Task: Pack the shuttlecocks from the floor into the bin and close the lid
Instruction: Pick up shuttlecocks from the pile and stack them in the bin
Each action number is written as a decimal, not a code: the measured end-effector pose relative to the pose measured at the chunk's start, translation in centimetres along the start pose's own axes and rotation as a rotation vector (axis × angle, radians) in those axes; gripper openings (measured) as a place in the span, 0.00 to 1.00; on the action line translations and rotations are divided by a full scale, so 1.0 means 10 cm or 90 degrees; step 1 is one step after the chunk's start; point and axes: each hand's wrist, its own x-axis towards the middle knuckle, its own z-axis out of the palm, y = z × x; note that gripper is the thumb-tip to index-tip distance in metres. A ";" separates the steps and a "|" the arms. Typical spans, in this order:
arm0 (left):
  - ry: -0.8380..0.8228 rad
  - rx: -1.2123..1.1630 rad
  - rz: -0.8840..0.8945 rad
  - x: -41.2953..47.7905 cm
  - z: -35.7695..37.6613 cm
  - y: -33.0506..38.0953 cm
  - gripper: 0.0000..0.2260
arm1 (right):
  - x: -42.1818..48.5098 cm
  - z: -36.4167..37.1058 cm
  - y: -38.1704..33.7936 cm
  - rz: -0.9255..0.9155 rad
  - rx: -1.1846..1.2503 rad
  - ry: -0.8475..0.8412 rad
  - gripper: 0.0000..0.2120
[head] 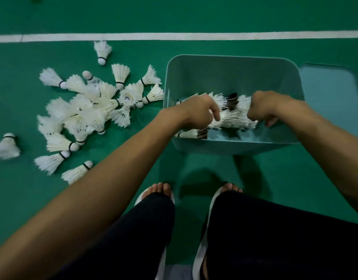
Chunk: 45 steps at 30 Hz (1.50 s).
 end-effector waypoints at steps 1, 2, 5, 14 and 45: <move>0.069 -0.026 0.019 -0.13 -0.06 0.00 0.22 | -0.08 -0.09 -0.13 -0.009 0.030 0.031 0.06; 0.139 -0.051 0.044 -0.27 -0.11 -0.03 0.20 | -0.16 -0.17 -0.28 -0.032 0.068 0.076 0.06; 0.325 -0.098 0.093 -0.69 -0.24 -0.30 0.14 | -0.43 -0.30 -0.84 -0.142 0.238 0.242 0.11; 0.567 -0.235 -0.537 -1.40 0.02 -1.93 0.10 | -0.82 0.62 -2.62 -0.436 0.391 0.217 0.08; 0.865 -0.259 -0.084 -1.07 -0.20 -1.03 0.16 | -0.89 0.22 -2.44 -0.343 0.286 0.710 0.04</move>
